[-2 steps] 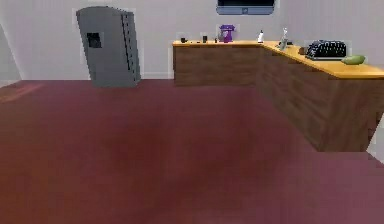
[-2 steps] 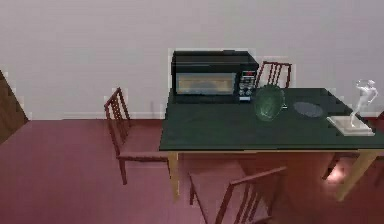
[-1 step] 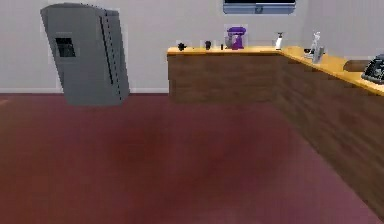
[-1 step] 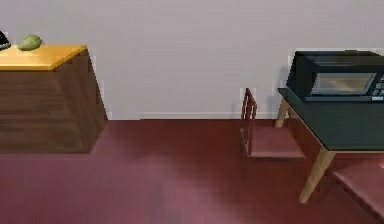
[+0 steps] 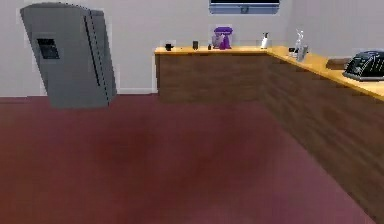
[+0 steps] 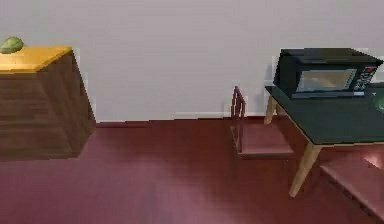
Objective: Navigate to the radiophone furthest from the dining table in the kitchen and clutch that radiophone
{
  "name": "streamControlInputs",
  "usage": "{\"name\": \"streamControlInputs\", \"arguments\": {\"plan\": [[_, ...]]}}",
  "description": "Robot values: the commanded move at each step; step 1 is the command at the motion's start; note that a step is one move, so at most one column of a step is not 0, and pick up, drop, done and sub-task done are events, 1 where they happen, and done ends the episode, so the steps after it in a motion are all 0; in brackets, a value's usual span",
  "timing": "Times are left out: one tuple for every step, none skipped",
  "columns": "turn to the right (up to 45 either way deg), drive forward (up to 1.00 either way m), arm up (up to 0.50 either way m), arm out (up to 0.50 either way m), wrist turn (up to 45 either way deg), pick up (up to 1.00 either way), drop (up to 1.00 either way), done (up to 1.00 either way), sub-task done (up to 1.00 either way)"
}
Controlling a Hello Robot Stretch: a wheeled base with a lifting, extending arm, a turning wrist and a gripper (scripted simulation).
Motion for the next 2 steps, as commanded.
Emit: {"name": "streamControlInputs", "arguments": {"plan": [[0.0, 1.00, 0.00, 0.00, 0.0, 0.00, 0.00, 0.00, 0.00], [0.0, 1.00, 0.00, 0.00, 0.0, 0.00, 0.00, 0.00, 0.00]]}}
